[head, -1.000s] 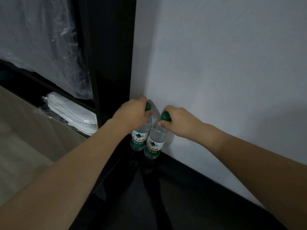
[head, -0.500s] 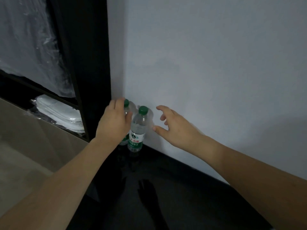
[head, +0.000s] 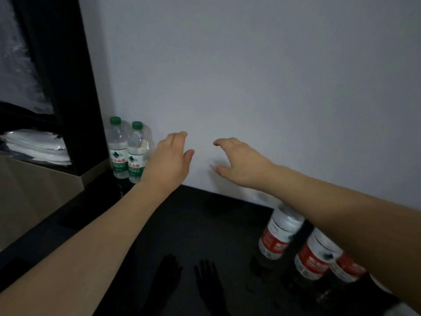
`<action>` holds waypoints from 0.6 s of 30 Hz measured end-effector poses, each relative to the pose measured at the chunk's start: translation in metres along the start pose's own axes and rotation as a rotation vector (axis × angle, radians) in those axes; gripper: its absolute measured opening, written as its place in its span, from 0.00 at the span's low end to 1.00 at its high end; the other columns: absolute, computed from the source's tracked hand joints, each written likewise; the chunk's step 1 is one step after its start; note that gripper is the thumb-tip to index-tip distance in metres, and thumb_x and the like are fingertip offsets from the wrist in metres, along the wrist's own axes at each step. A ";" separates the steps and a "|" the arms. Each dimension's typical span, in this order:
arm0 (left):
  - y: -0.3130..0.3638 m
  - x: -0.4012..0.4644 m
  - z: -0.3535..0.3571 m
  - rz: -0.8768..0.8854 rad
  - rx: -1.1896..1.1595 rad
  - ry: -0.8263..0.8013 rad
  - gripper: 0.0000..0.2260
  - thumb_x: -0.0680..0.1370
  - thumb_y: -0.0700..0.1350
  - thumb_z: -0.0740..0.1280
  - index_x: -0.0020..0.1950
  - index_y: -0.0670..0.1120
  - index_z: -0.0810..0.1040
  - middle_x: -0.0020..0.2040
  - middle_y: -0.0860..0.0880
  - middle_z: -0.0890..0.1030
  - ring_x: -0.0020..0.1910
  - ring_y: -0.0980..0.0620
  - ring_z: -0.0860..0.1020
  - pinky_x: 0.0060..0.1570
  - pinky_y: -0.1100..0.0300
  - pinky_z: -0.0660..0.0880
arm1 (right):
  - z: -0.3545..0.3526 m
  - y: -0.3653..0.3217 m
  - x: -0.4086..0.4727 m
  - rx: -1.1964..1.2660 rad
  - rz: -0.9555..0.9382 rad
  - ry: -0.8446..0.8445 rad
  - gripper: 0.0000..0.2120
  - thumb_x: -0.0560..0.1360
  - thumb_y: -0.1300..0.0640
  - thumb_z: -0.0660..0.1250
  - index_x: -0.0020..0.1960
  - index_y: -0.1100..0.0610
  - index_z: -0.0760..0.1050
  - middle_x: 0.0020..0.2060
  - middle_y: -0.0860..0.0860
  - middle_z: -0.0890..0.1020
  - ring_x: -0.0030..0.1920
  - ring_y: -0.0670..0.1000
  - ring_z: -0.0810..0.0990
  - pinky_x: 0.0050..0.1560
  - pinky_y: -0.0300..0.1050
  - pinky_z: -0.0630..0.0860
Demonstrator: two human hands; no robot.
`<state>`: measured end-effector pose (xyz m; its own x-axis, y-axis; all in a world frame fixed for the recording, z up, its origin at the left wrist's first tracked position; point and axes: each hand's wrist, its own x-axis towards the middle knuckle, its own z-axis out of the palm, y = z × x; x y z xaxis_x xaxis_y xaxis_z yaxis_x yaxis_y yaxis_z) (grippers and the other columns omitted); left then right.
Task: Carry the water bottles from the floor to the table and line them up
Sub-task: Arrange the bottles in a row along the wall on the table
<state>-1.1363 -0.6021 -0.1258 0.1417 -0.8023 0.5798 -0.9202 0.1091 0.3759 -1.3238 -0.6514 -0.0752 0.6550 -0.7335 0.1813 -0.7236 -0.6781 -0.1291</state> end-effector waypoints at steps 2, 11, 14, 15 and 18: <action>0.027 -0.021 0.004 0.051 -0.011 0.008 0.22 0.82 0.46 0.62 0.73 0.38 0.66 0.68 0.37 0.72 0.65 0.38 0.72 0.63 0.44 0.71 | -0.011 0.010 -0.036 -0.030 0.032 0.038 0.31 0.77 0.47 0.65 0.76 0.54 0.59 0.71 0.55 0.66 0.69 0.56 0.67 0.69 0.52 0.66; 0.168 -0.119 -0.026 0.097 -0.129 0.048 0.22 0.83 0.50 0.60 0.74 0.41 0.66 0.72 0.41 0.70 0.68 0.44 0.71 0.64 0.53 0.68 | -0.083 0.034 -0.226 -0.099 0.154 0.218 0.24 0.77 0.52 0.64 0.71 0.55 0.66 0.66 0.54 0.72 0.63 0.55 0.73 0.60 0.46 0.69; 0.197 -0.131 -0.035 0.074 -0.149 0.023 0.22 0.83 0.51 0.61 0.74 0.42 0.66 0.71 0.42 0.71 0.66 0.45 0.73 0.62 0.54 0.69 | -0.105 0.046 -0.259 -0.111 0.203 0.160 0.23 0.78 0.53 0.63 0.71 0.56 0.67 0.66 0.55 0.73 0.64 0.54 0.72 0.61 0.45 0.68; 0.203 -0.130 -0.035 0.066 -0.152 0.005 0.22 0.83 0.51 0.61 0.74 0.42 0.66 0.71 0.42 0.72 0.65 0.45 0.74 0.61 0.54 0.70 | -0.111 0.052 -0.264 -0.112 0.226 0.143 0.22 0.78 0.53 0.64 0.70 0.56 0.67 0.66 0.55 0.73 0.64 0.54 0.72 0.61 0.45 0.68; 0.214 -0.112 -0.027 0.000 -0.196 -0.056 0.22 0.82 0.51 0.62 0.73 0.42 0.67 0.69 0.43 0.74 0.64 0.46 0.74 0.58 0.57 0.69 | -0.117 0.076 -0.262 -0.077 0.279 0.136 0.22 0.77 0.52 0.64 0.70 0.56 0.68 0.65 0.55 0.75 0.64 0.55 0.72 0.60 0.45 0.68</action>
<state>-1.3390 -0.4731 -0.0905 0.1162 -0.8334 0.5403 -0.8307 0.2166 0.5128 -1.5759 -0.5058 -0.0180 0.3977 -0.8741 0.2789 -0.8889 -0.4424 -0.1188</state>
